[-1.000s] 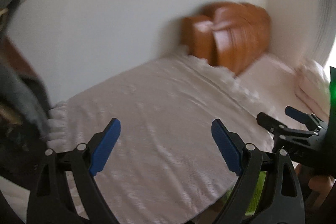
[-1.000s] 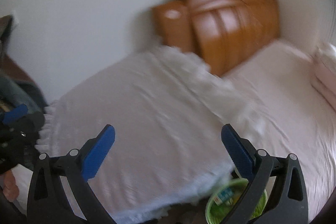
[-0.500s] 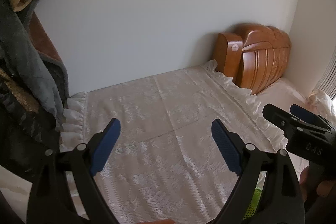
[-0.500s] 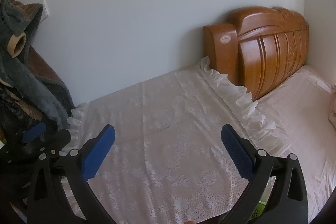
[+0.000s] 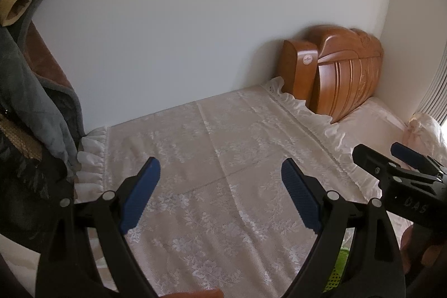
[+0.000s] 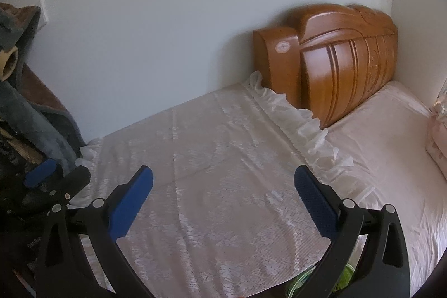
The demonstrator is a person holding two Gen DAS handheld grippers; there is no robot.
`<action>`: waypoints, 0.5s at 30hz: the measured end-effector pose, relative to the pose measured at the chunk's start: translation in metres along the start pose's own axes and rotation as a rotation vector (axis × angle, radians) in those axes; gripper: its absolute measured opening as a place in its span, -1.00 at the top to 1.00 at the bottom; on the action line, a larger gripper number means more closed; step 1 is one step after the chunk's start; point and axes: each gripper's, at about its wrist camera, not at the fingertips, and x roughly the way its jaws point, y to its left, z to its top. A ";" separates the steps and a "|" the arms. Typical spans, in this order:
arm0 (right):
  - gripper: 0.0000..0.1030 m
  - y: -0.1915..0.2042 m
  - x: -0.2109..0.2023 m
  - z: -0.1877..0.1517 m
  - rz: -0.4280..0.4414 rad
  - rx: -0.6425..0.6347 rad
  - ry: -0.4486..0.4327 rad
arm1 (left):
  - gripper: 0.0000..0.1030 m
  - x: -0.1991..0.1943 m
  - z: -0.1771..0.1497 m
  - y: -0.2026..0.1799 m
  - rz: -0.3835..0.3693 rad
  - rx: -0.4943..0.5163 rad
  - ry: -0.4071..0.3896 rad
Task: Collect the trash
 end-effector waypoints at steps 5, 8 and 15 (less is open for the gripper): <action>-0.95 -0.005 0.002 -0.002 -0.009 0.008 0.005 | -0.64 0.004 0.000 0.002 -0.016 -0.018 0.019; -0.95 -0.007 0.002 -0.003 -0.011 0.008 0.008 | -0.87 0.005 0.000 0.001 -0.005 -0.017 0.011; -0.95 -0.011 0.002 -0.006 -0.013 0.007 0.014 | -0.87 0.012 0.000 0.004 -0.027 -0.042 0.035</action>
